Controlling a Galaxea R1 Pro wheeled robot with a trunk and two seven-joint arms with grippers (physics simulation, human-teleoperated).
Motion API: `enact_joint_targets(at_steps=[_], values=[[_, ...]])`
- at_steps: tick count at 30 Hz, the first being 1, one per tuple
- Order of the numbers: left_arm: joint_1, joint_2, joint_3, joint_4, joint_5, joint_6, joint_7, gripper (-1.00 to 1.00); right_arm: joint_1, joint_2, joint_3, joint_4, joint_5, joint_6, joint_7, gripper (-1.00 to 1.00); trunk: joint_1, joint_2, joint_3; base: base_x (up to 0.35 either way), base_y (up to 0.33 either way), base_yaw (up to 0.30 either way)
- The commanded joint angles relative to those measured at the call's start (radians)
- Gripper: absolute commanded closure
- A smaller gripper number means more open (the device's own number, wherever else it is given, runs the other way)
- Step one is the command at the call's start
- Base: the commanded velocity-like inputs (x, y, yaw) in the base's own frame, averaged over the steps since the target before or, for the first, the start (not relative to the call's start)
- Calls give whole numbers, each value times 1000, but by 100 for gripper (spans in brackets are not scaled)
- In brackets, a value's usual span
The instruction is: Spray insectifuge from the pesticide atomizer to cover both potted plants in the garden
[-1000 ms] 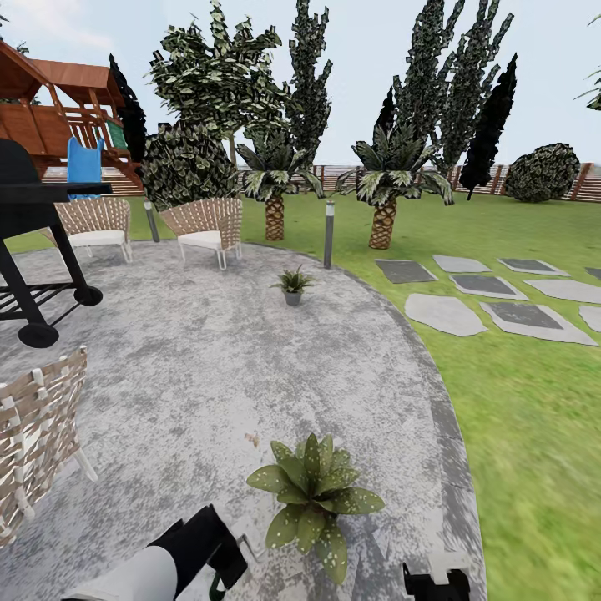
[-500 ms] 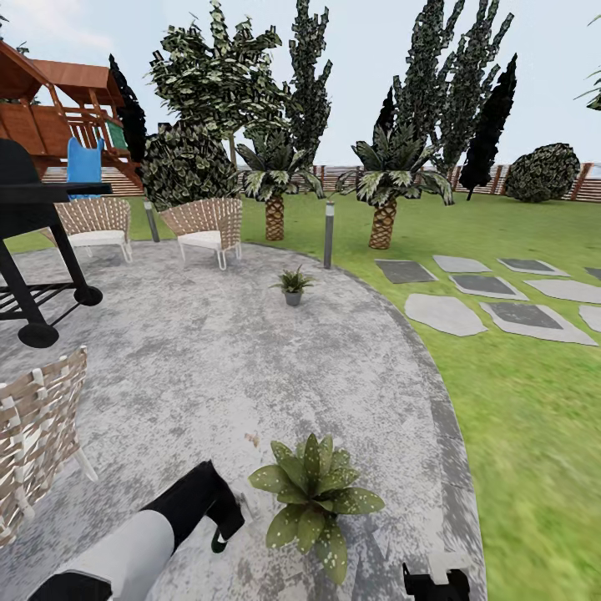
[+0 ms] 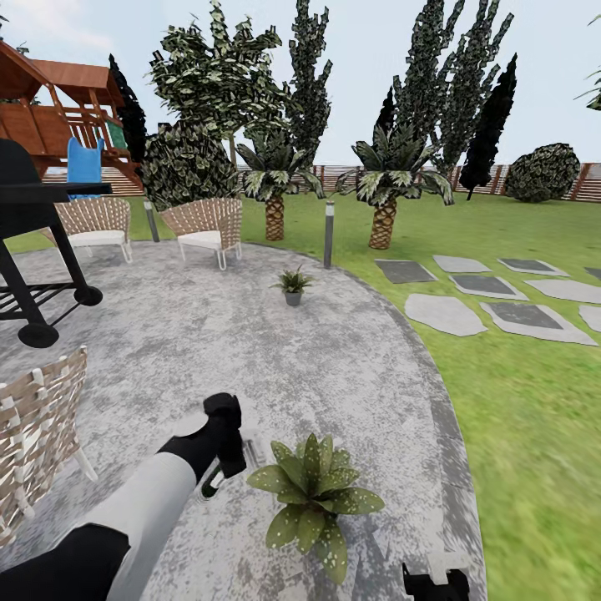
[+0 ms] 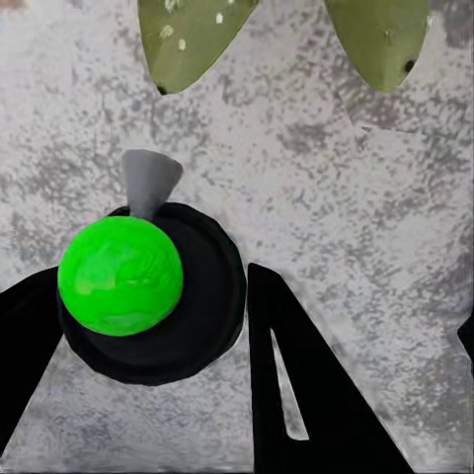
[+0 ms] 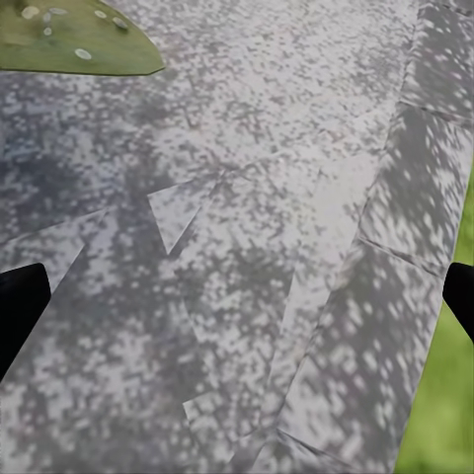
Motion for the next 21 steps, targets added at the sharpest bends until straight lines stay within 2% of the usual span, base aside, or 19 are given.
enact_joint_targets(at_steps=[1,3,5,10,15,18,21], values=[[-8,-16,-1,-2,-43,13,-8,100,-1,0,9,1,-5,-2,-5,-100,0,0,-1,0,0,0],[-20,-29,0,-2,-83,18,-27,100,-1,0,9,1,-5,-2,-5,-100,0,0,-1,0,0,0],[-24,-31,-1,-3,-94,19,-55,100,-1,0,9,1,-5,-2,-5,-100,0,0,-1,0,0,0],[-25,-42,-2,-40,-98,21,-67,100,-1,0,9,1,-5,-3,-5,-100,0,0,-1,14,0,0],[-24,-47,-1,-59,-97,24,-68,100,-1,0,9,1,-5,-3,-5,-100,0,0,-1,232,-31,0],[-24,-47,0,-60,-97,23,-69,100,-1,0,9,1,-5,-3,-5,-100,0,0,-1,184,-190,63],[-24,-49,0,-60,-95,23,-70,100,-1,0,9,1,-5,-2,-5,-100,0,0,-1,-118,-225,218]])
